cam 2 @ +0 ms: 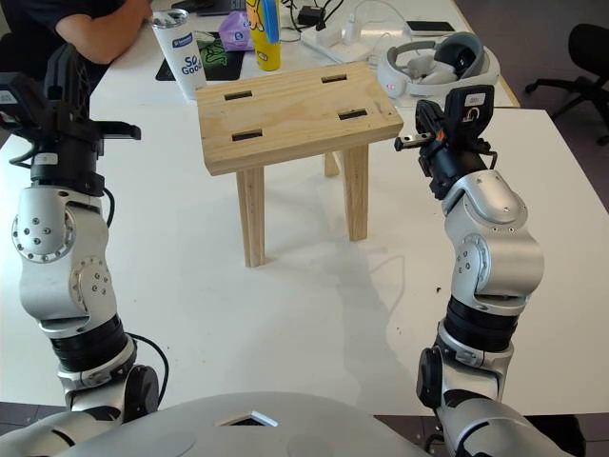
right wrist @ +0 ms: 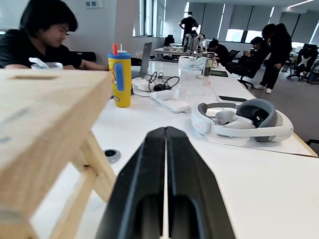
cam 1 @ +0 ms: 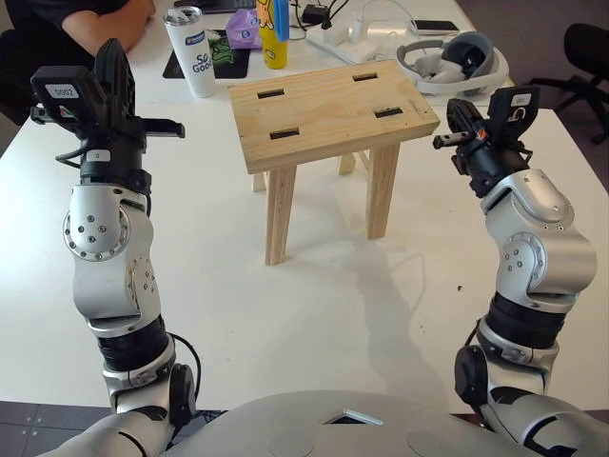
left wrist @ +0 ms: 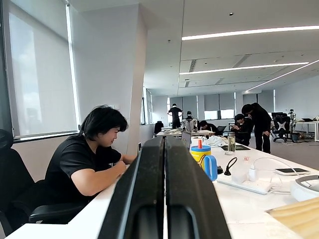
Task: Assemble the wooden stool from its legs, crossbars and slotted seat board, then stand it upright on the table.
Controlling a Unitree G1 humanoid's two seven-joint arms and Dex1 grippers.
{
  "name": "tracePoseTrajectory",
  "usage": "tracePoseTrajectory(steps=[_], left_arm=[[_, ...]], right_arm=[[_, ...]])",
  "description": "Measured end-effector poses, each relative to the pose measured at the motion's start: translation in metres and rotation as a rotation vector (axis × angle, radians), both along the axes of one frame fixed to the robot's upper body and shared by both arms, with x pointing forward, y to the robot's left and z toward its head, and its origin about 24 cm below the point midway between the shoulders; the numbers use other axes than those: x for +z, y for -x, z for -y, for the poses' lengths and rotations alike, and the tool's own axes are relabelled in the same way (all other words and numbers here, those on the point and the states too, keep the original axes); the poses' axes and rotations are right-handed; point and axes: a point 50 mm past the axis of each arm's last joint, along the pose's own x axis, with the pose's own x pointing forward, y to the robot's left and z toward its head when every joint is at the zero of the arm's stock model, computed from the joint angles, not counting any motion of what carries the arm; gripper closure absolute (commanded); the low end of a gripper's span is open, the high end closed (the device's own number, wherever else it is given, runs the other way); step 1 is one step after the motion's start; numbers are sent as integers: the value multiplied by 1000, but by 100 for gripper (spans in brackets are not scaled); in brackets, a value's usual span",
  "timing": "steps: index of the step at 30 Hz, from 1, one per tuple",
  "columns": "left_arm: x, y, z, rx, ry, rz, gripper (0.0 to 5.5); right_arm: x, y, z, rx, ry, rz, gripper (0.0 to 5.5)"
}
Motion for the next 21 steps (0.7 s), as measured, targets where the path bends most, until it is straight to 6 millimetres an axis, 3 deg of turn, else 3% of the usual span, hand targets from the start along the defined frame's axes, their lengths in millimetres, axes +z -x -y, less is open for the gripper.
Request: tracePoseTrajectory(steps=[3, 6, 11, 17, 21], left_arm=[[-4, -7, 6, -17, 18, 1, 549], [-15, -17, 16, -33, 75, -20, 549], [-16, -35, 27, -38, 119, 4, 549], [-8, -44, 32, -52, 102, 50, 549], [-11, -45, 29, -41, 107, 49, 549]], right_arm=[[-7, -2, 8, -59, 17, 34, 550], [7, -13, -1, -52, -45, 175, 550], [36, -33, -26, -4, -116, 346, 550], [73, -31, -71, 215, -141, 432, 550], [70, -33, -87, 273, -143, 370, 550]])
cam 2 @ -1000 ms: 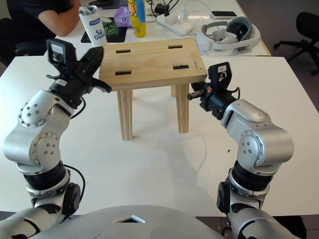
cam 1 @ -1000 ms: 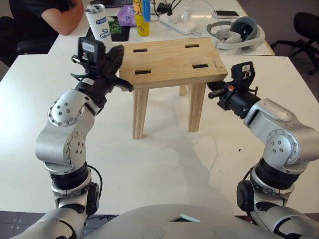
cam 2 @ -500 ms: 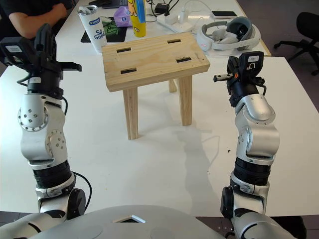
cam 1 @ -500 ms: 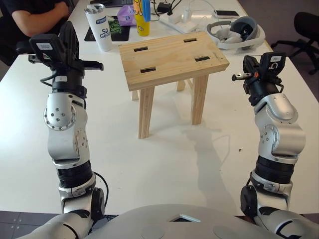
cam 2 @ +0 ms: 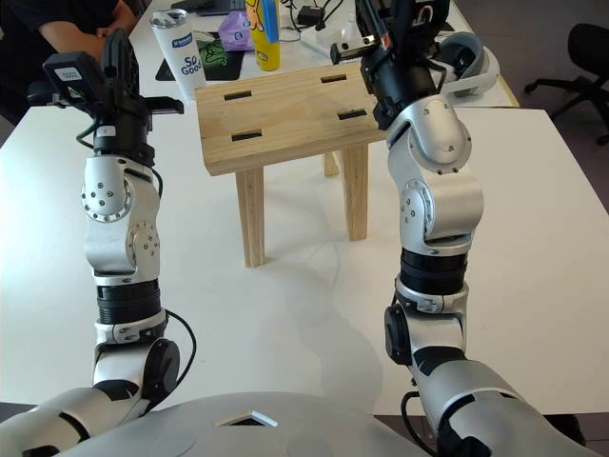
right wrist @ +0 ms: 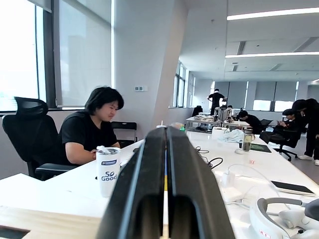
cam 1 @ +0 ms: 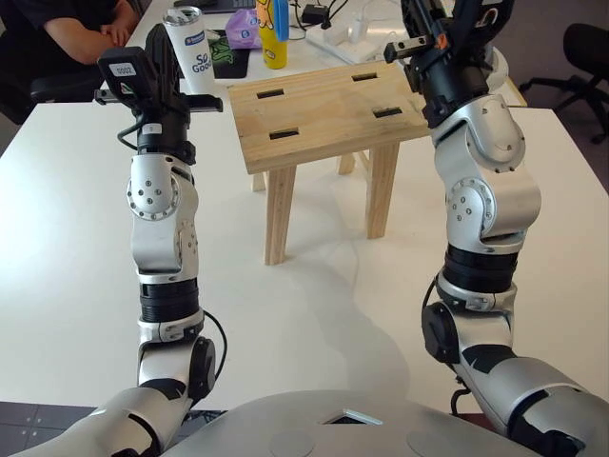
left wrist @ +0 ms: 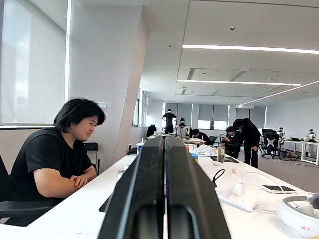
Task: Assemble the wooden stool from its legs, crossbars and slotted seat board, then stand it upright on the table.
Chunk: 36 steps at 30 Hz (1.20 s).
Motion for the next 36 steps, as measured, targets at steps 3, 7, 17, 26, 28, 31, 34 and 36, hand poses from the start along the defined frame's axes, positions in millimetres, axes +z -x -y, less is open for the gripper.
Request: tracePoseTrajectory(steps=[3, 7, 17, 26, 28, 31, 34, 36], left_arm=[[-2, -1, 4, -7, -14, -2, 549], [-2, -1, 6, -12, -25, 1, 549], [16, 6, -13, 62, -133, 83, 549], [41, 22, -17, 93, -199, 200, 549], [44, 23, -14, 85, -205, 214, 549], [45, 23, -10, 71, -218, 221, 549], [45, 22, -8, 64, -221, 220, 549], [45, 22, -7, 61, -222, 219, 549]], right_arm=[[-8, -3, -3, -3, 35, -36, 550], [-18, -2, 0, 10, 82, -46, 550], [-43, 36, 90, -10, 28, -107, 550], [-150, 88, 100, 176, 391, -601, 550], [-159, 91, 96, 191, 421, -634, 550], [-161, 91, 93, 190, 428, -631, 550], [-161, 89, 92, 184, 428, -627, 550], [-160, 86, 89, 196, 417, -619, 550]])
